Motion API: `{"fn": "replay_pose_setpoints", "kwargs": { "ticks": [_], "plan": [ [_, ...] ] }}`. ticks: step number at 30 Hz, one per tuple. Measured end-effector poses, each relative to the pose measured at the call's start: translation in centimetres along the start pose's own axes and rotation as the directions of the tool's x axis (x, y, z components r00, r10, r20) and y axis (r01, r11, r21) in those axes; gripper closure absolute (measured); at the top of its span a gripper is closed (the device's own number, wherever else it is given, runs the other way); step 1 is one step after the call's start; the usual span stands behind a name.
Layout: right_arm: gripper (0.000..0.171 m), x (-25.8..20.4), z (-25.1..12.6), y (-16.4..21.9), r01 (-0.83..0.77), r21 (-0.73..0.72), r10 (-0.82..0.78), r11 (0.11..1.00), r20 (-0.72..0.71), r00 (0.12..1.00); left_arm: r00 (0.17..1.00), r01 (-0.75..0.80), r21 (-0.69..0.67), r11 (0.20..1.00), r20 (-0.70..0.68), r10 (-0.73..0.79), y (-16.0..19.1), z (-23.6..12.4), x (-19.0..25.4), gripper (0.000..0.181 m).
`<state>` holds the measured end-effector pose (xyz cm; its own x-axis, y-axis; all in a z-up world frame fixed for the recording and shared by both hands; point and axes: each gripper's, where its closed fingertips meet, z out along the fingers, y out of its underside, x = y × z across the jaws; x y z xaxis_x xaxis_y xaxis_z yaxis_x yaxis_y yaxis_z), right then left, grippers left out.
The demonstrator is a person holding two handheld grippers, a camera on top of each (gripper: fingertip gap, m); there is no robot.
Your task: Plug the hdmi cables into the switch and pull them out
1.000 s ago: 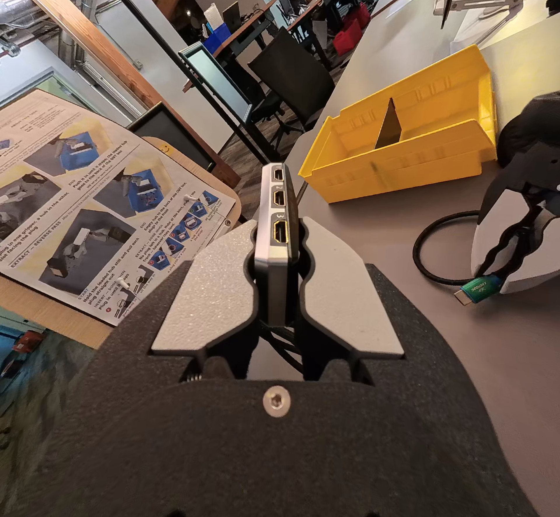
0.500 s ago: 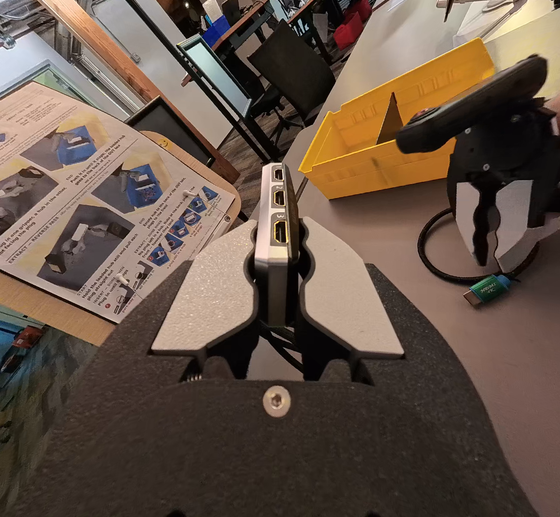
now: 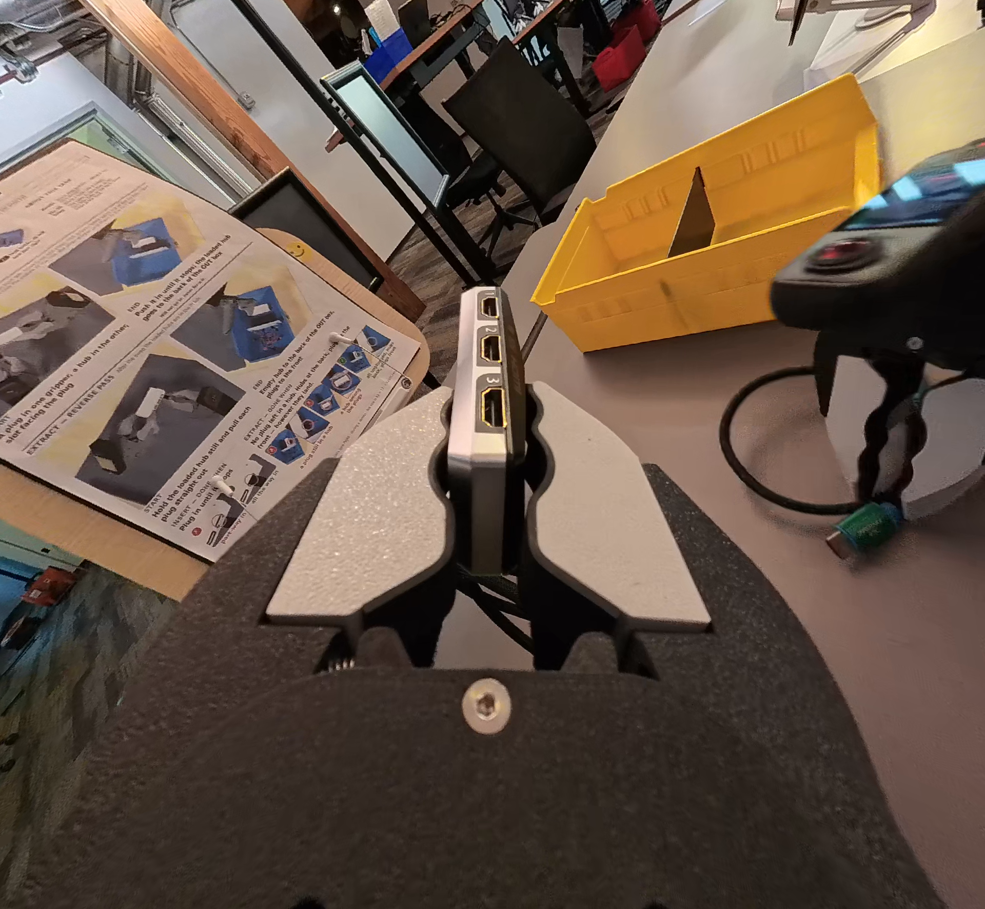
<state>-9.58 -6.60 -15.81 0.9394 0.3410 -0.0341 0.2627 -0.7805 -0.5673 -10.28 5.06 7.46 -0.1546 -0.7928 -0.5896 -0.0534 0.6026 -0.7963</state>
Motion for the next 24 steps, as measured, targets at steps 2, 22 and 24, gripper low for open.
{"fn": "replay_pose_setpoints", "kwargs": {
  "ticks": [2, 22, 24],
  "plan": [
    [0.155, 2.1, -0.5, 0.0, 0.143, -0.053, -0.152, 0.988, -0.243, 0.958, 1.000, 0.006, 0.002, 1.000, 0.006, -0.006, 0.0, -0.1, -0.2, 0.159],
    [0.148, 4.3, 0.0, -1.5, 0.433, -0.007, -0.381, 0.901, -0.491, 0.784, 0.999, 0.044, -0.001, 0.999, 0.027, -0.044, 0.4, -0.5, -1.3, 0.159],
    [0.145, 4.2, 0.2, -2.0, 0.476, 0.044, -0.401, 0.878, -0.474, 0.784, 0.999, 0.045, -0.001, 0.999, 0.027, -0.045, 0.5, -0.5, -1.3, 0.159]
  ]
}}
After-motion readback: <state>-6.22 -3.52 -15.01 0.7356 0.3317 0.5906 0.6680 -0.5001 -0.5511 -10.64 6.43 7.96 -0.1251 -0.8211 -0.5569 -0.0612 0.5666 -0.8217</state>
